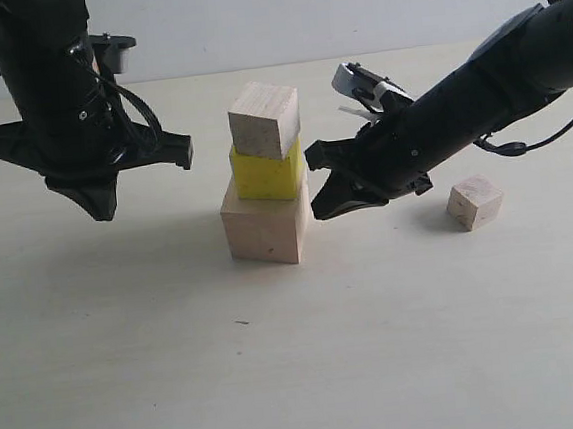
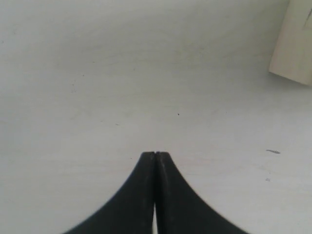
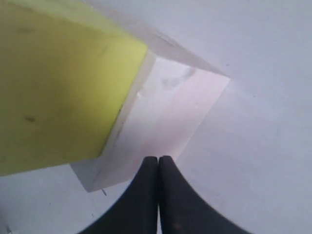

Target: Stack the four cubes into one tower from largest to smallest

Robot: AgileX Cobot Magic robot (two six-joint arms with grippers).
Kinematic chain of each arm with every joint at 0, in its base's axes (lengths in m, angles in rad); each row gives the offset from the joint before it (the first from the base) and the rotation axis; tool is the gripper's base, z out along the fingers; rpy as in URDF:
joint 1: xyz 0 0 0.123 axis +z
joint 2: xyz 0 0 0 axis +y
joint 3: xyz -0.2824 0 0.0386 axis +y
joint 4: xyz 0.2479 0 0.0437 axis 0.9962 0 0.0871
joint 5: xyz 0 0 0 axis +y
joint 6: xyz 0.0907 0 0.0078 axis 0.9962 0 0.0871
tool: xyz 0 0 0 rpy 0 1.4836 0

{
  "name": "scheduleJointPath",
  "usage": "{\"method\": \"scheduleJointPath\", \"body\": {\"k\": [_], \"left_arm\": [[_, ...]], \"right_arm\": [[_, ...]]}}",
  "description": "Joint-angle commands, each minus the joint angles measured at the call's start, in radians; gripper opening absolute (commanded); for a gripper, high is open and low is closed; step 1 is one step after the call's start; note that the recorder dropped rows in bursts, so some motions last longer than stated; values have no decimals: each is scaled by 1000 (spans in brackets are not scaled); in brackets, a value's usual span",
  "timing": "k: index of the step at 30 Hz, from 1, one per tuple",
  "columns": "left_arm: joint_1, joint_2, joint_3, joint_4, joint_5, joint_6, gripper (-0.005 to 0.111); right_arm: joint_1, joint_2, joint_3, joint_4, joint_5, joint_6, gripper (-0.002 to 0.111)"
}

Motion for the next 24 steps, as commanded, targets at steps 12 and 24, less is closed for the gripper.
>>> {"method": "scheduleJointPath", "body": {"k": [12, 24], "left_arm": [[3, -11, 5, -25, -1, 24, 0], [3, -11, 5, -25, -1, 30, 0]], "right_arm": [[-6, 50, -130, -21, -55, 32, 0], [-6, 67, -152, -12, -64, 19, 0]]}}
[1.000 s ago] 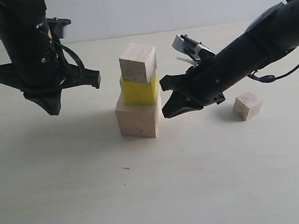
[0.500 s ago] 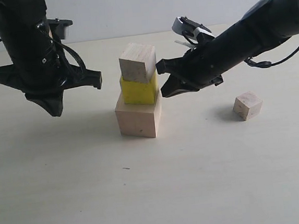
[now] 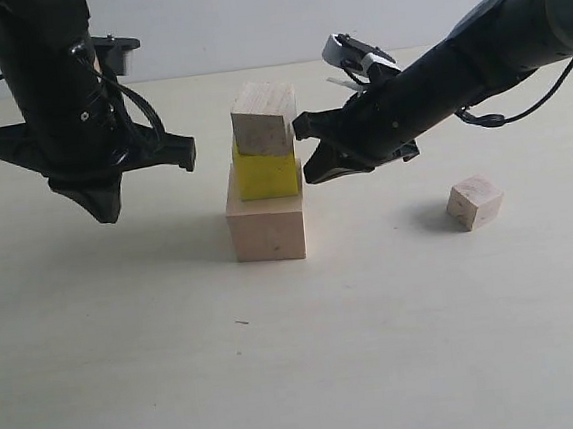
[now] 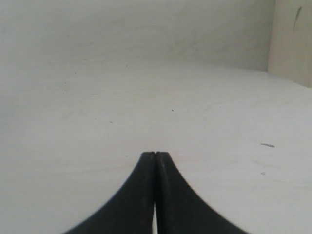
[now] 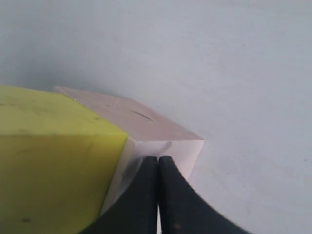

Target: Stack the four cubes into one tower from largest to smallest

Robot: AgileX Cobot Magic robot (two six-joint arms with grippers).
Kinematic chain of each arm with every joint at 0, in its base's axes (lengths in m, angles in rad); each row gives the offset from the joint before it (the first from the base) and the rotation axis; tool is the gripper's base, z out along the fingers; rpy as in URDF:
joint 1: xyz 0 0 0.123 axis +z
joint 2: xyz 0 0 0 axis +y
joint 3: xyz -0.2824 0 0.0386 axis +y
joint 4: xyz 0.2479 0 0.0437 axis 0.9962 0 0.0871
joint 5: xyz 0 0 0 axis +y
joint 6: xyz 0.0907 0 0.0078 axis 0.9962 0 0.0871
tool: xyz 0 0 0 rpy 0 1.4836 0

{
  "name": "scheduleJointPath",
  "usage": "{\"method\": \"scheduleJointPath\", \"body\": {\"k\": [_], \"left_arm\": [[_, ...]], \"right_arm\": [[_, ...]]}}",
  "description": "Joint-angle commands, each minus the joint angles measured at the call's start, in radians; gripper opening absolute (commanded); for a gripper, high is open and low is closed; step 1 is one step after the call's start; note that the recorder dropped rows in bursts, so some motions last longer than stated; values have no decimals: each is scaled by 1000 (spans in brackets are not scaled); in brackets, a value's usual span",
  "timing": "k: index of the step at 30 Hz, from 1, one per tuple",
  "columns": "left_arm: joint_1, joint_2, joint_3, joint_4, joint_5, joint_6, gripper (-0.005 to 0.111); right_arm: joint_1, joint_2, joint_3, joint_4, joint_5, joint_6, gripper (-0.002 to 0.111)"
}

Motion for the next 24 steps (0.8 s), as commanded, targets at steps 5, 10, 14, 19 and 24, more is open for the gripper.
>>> {"method": "scheduleJointPath", "body": {"k": [5, 10, 14, 19, 24], "left_arm": [[3, -11, 5, -3, -1, 8, 0], [3, -11, 5, -3, -1, 12, 0], [3, -11, 5, -3, -1, 20, 0], [3, -11, 5, -3, -1, 24, 0], [3, -11, 5, -3, -1, 26, 0]], "right_arm": [[-6, 0, -7, 43, -6, -45, 0], [-6, -4, -7, 32, 32, -45, 0], [-6, -97, -7, -171, -6, 119, 0], [-6, -139, -7, -201, 38, 159, 0], [-6, -139, -7, -181, 103, 157, 0]]}}
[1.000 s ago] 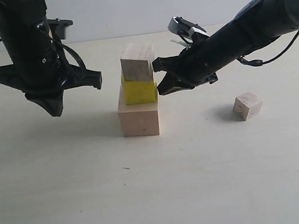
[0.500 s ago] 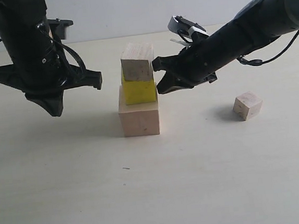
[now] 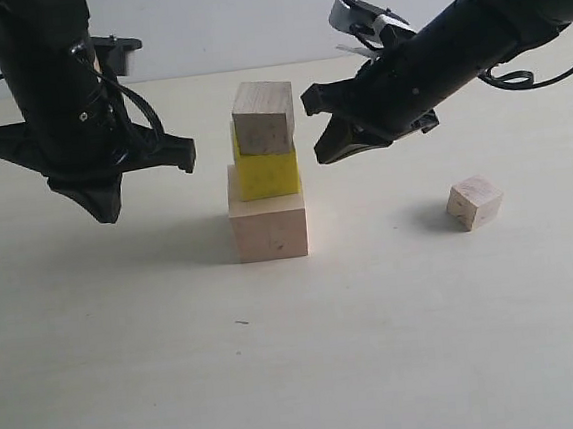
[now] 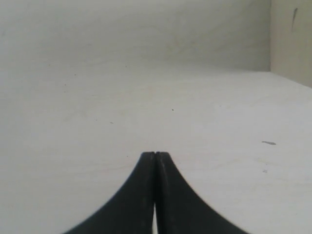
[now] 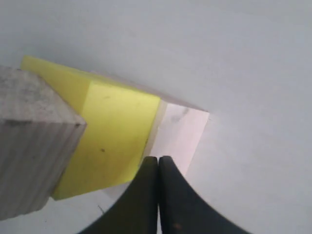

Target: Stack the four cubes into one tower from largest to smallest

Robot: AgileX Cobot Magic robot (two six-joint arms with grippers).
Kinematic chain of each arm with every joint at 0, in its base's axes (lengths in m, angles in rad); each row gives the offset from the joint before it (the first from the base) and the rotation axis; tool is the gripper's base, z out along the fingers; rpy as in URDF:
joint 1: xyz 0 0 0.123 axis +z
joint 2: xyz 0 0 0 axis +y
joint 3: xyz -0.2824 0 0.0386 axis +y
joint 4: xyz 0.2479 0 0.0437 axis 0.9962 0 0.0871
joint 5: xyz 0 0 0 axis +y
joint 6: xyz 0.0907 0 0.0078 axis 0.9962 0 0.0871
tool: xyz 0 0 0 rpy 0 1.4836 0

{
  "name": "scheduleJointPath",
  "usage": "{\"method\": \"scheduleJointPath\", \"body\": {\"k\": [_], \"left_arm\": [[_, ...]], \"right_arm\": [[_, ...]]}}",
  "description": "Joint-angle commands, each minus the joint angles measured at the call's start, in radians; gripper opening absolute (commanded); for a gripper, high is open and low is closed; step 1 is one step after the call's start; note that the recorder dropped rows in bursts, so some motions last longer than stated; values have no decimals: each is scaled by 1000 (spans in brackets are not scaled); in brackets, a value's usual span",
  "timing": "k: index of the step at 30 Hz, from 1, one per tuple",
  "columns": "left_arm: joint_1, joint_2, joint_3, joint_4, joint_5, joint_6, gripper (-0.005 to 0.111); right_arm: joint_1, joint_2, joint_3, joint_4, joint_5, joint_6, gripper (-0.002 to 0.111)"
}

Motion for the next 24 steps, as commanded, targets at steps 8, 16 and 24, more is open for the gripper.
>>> {"method": "scheduleJointPath", "body": {"k": [8, 16, 24], "left_arm": [[3, -11, 5, -1, -1, 8, 0], [3, -11, 5, -1, -1, 8, 0], [3, -11, 5, -1, -1, 8, 0]], "right_arm": [[-2, -8, -7, 70, 103, -41, 0], [-2, -8, 7, 145, 125, -91, 0], [-2, -10, 24, 157, 121, -104, 0]]}}
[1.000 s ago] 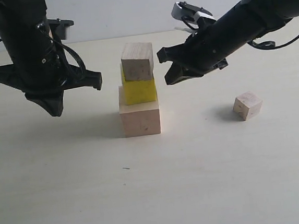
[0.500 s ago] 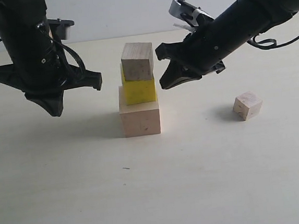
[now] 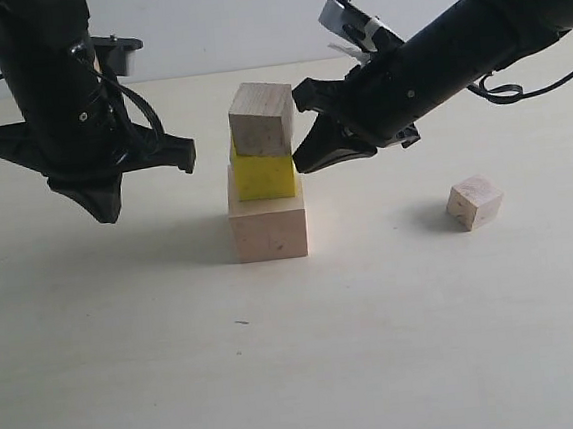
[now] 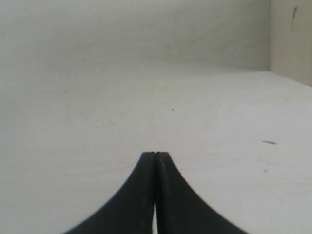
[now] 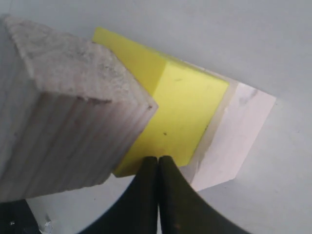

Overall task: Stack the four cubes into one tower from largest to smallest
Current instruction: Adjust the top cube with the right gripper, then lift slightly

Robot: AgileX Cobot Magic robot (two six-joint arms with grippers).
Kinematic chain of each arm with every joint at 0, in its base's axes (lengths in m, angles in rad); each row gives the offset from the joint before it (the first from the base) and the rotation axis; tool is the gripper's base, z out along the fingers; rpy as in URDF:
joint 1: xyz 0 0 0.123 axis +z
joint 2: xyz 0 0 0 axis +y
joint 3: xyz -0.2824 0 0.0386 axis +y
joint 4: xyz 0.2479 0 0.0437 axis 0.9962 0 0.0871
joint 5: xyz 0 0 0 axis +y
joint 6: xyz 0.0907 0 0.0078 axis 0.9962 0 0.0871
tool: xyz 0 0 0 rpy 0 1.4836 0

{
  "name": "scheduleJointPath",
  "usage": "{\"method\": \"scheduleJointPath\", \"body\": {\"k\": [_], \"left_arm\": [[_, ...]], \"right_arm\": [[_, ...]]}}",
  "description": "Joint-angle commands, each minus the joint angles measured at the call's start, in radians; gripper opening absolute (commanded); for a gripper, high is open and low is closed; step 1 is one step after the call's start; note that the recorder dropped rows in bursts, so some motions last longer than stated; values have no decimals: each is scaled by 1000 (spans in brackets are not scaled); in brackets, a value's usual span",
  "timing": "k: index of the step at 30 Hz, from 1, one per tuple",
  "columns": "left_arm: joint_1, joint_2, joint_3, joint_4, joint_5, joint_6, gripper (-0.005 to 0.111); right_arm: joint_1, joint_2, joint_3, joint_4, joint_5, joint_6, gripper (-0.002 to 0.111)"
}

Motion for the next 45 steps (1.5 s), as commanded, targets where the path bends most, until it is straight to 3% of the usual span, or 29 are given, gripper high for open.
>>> {"method": "scheduleJointPath", "body": {"k": [1, 17, 45], "left_arm": [[3, -11, 5, -1, -1, 4, 0], [3, -11, 5, -3, -1, 4, 0], [3, -11, 5, -3, -1, 8, 0]], "right_arm": [[-2, -9, 5, 13, -2, -16, 0], [-8, -119, 5, -68, -73, 24, 0], [-8, -113, -46, -18, -94, -3, 0]]}}
